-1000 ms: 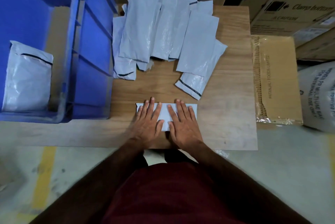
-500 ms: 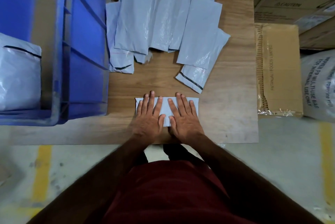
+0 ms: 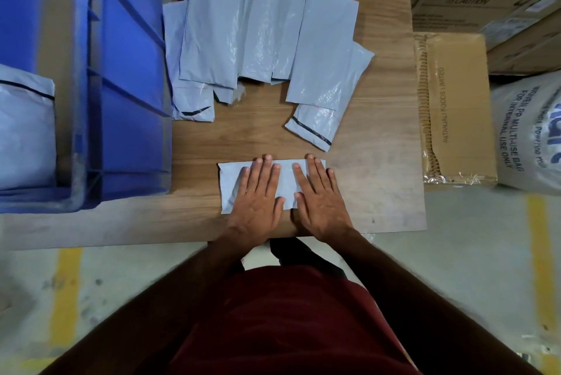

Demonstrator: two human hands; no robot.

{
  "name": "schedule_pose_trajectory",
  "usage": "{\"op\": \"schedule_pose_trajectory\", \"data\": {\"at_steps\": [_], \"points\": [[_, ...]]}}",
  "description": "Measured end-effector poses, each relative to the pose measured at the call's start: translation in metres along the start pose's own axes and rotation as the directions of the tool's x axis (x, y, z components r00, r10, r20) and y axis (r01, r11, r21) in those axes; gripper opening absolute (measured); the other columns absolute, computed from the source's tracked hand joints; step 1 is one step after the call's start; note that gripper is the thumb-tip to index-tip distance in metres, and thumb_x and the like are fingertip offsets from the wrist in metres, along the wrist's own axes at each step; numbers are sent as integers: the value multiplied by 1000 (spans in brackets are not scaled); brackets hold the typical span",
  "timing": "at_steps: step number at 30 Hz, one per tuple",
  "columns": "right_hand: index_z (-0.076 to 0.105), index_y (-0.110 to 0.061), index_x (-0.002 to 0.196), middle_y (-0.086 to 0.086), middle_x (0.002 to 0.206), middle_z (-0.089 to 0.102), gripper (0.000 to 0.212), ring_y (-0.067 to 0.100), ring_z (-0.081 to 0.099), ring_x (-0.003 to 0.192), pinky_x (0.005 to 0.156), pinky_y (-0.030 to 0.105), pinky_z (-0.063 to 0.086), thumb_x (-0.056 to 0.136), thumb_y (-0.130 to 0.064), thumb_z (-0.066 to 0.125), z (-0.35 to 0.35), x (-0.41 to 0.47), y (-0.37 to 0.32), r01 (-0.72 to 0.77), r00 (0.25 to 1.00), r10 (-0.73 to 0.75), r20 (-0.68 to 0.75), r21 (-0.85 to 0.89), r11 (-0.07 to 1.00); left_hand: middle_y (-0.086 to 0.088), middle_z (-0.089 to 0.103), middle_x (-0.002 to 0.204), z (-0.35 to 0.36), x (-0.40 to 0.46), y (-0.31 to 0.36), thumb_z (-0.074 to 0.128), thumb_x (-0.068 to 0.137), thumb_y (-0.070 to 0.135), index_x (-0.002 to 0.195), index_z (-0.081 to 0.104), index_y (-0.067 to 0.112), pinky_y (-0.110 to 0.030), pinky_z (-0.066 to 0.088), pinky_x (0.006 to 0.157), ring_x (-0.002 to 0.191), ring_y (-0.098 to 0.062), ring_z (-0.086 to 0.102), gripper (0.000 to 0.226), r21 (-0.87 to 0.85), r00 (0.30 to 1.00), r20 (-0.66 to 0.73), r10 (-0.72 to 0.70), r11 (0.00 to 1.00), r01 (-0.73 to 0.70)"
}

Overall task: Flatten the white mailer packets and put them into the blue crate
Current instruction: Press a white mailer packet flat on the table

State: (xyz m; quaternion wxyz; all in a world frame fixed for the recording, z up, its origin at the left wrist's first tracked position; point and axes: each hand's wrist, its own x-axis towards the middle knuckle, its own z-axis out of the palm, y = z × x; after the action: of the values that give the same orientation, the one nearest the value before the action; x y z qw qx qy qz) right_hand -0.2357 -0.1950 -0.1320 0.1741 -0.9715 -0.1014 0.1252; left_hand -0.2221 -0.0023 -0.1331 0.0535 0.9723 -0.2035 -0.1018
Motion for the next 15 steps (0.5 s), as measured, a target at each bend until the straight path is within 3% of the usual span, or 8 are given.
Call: {"op": "schedule_pose_trajectory", "data": {"at_steps": [3,8,12,15], "points": [[16,-12,162,14,170,8,64,25,3,158,126,52,12,103,-33,30,-2,-8,8,-52,996,56,-64,54,997,-16,1,169,0,6,12,29,102,40,162,8,7,-53,11,125,157,-32,1,71,-26,996,32,79,997,-78],[9,-13,163,11,171,-1,65,24,-3,158,126,52,12,105,-36,29,3,-12,18,-52,999,52,-6,-29,998,-12,-6,170,8,9,15,16,100,44,163,2,13,-50,8,126,157,-30,-4,72,-42,992,112,60,998,-56],[16,-9,162,15,170,6,66,27,3,158,125,53,13,103,-31,33,1,-12,7,-81,995,81,-66,10,997,-15,2,170,1,6,13,25,102,41,162,10,10,-53,14,125,157,-31,3,70,-38,996,38,82,996,-81],[17,-8,162,16,169,7,66,27,2,158,126,52,10,103,-30,35,1,-12,-6,-23,995,25,-100,28,999,-19,4,169,-2,-6,3,33,103,37,162,13,7,-56,10,125,157,-33,2,69,-59,1000,-25,-8,998,6]]}}
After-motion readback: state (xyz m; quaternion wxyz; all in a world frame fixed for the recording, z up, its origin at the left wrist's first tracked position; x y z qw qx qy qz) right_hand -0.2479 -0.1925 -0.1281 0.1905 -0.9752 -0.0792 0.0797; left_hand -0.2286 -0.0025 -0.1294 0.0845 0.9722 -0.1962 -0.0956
